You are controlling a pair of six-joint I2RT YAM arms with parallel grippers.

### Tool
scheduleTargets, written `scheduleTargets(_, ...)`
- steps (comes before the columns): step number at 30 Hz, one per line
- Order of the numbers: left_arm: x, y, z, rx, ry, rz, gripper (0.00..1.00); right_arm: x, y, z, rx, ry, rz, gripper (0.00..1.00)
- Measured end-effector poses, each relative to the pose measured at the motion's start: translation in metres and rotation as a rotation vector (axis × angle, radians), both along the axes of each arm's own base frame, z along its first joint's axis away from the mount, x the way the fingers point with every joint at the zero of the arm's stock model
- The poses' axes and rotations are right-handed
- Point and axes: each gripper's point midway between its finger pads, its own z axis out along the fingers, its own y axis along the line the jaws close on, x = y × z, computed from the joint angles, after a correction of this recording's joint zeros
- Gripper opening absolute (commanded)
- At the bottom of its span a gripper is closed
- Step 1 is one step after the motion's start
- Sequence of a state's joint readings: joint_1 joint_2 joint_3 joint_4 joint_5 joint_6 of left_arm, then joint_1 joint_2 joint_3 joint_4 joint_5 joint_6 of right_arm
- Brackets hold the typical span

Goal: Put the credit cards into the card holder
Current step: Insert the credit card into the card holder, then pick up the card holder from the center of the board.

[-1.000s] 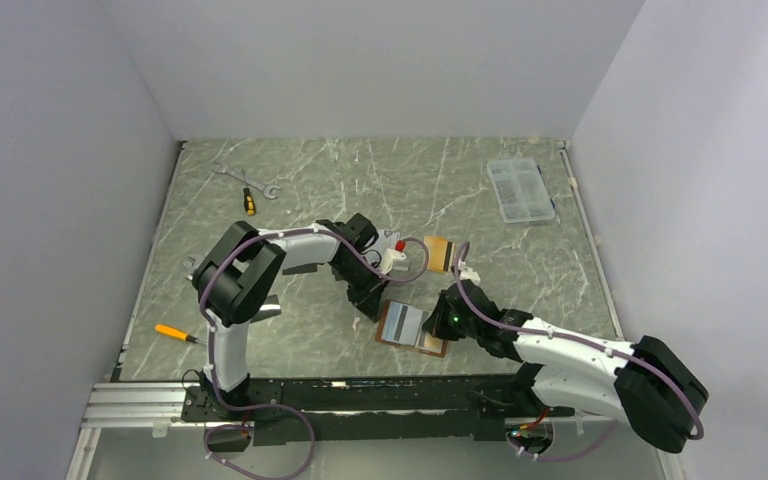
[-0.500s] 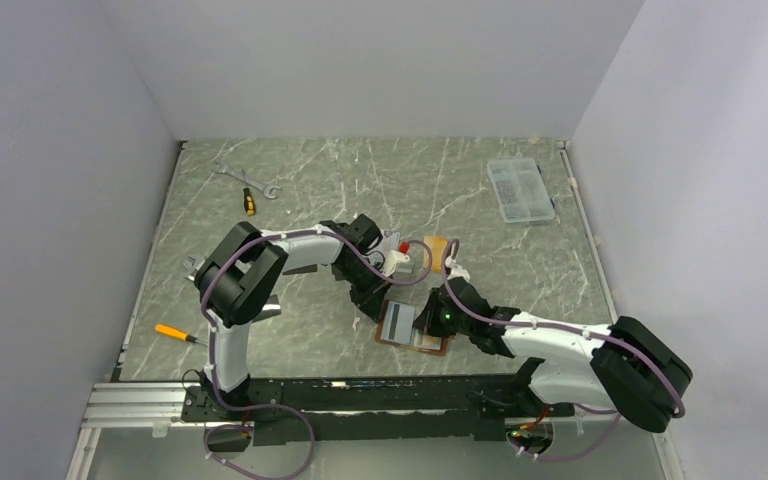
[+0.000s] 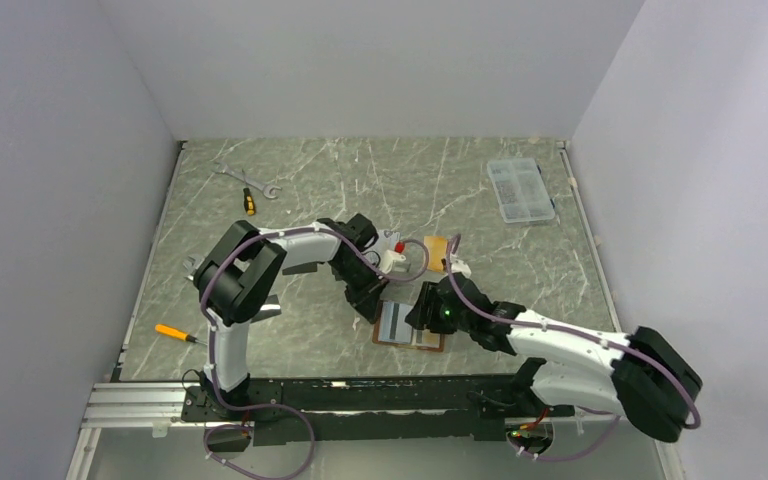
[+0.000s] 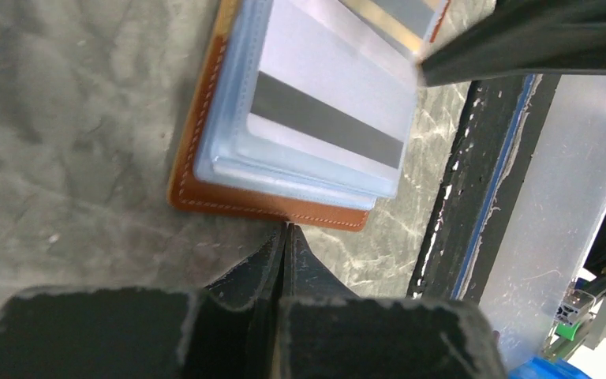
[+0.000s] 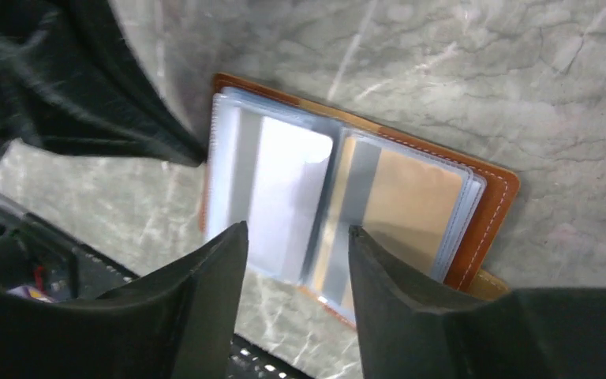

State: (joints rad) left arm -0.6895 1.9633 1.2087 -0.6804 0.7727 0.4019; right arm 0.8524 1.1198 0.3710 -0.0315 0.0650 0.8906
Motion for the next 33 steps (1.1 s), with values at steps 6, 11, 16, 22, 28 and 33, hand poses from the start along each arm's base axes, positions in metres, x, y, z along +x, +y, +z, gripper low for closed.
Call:
scheduleTargets(6, 0.018, 0.015, 0.011, 0.001, -0.02, 0.06, 0.56, 0.0, -0.006, 0.046, 0.052, -0.048, -0.046, 0.78)
scheduleTargets(11, 0.038, 0.031, 0.056, -0.022, -0.197, 0.103, 0.99, -0.014, -0.025, 0.051, 0.063, -0.007, -0.114, 0.93)
scheduleTargets(16, 0.048, 0.048, 0.101, -0.048, -0.345, 0.139, 0.99, -0.034, -0.045, 0.042, 0.126, 0.037, -0.177, 1.0)
scheduleTargets(22, 0.061, 0.086, 0.116, -0.026, -0.324, 0.221, 0.99, -0.051, -0.058, 0.019, 0.201, 0.092, -0.241, 0.98)
scheduleTargets(28, 0.073, 0.116, 0.126, -0.001, -0.357, 0.31, 1.0, -0.056, -0.054, 0.008, 0.248, 0.137, -0.253, 0.9)
scheduleTargets(33, 0.067, 0.12, 0.14, -0.015, -0.418, 0.314, 0.99, -0.053, -0.045, 0.006, 0.257, 0.156, -0.249, 0.83)
